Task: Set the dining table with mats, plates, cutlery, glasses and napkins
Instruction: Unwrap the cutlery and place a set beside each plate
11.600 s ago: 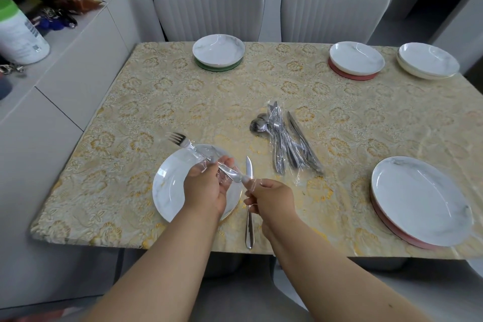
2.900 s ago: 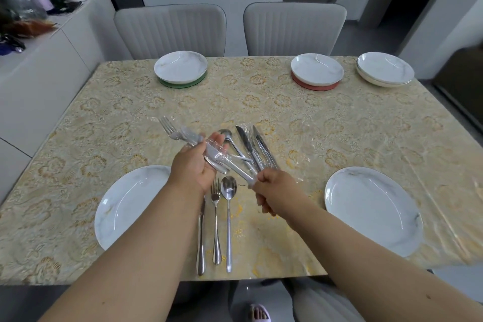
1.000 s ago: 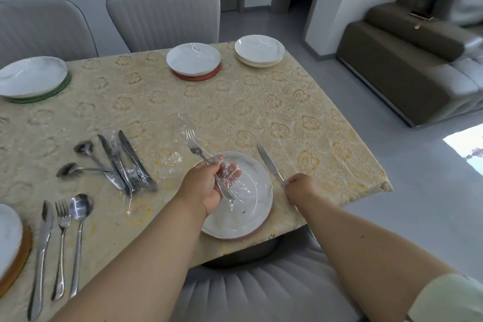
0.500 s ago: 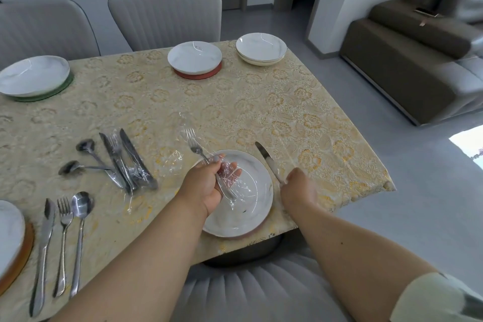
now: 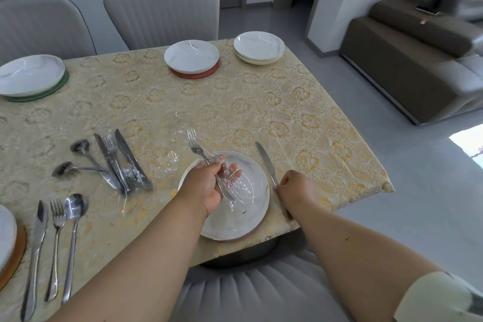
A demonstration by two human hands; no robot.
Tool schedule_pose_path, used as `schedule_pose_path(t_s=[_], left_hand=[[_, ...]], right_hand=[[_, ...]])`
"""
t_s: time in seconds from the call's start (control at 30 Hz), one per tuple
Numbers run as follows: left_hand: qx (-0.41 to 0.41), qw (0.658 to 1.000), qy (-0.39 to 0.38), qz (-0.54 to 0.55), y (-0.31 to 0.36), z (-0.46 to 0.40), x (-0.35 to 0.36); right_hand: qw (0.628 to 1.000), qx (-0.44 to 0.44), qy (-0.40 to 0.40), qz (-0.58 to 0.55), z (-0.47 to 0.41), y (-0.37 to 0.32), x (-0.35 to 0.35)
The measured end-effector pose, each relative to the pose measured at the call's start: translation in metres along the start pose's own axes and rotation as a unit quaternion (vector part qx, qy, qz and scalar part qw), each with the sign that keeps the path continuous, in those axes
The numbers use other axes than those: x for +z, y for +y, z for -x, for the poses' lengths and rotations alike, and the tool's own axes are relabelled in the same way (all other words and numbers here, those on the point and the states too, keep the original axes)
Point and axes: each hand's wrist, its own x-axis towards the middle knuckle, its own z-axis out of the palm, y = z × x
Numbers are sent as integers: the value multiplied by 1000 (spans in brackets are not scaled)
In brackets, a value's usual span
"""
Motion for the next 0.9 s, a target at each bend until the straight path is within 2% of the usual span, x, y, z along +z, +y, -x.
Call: schedule_pose_path(t_s=[0.2, 0.3, 0.37, 0.43, 0.53, 0.6, 0.67, 0.73, 0.8, 0.9], left_hand=[[-12, 1000, -4, 5, -4, -3, 2], [-16, 1000, -7, 7, -2, -1, 7], [-14, 1000, -5, 18, 3, -1, 11], [-8, 999, -2, 37, 11, -2, 15], [12, 997, -9, 80, 26, -6, 16], [32, 995, -15, 98, 34, -9, 14], [47, 991, -23, 119, 39, -9, 13], [63, 989, -26, 135, 43, -9, 11], [73, 987, -25, 140, 44, -9, 8], [73, 987, -26, 142, 41, -9, 4]], right_hand=[[999, 12, -16, 26, -5, 1, -1], [999, 13, 22, 22, -2, -3, -8], [996, -14, 83, -32, 2, -21, -20], [980, -78, 106, -148, 12, -47, -35], [945, -187, 33, -265, 42, -76, -53], [948, -211, -18, -237, 57, -79, -53], [964, -195, -27, -181, 62, -78, -48], [968, -159, -55, -185, 64, -79, -45], [955, -123, -94, -251, 68, -82, -40], [913, -78, -133, -377, 74, -91, -32]])
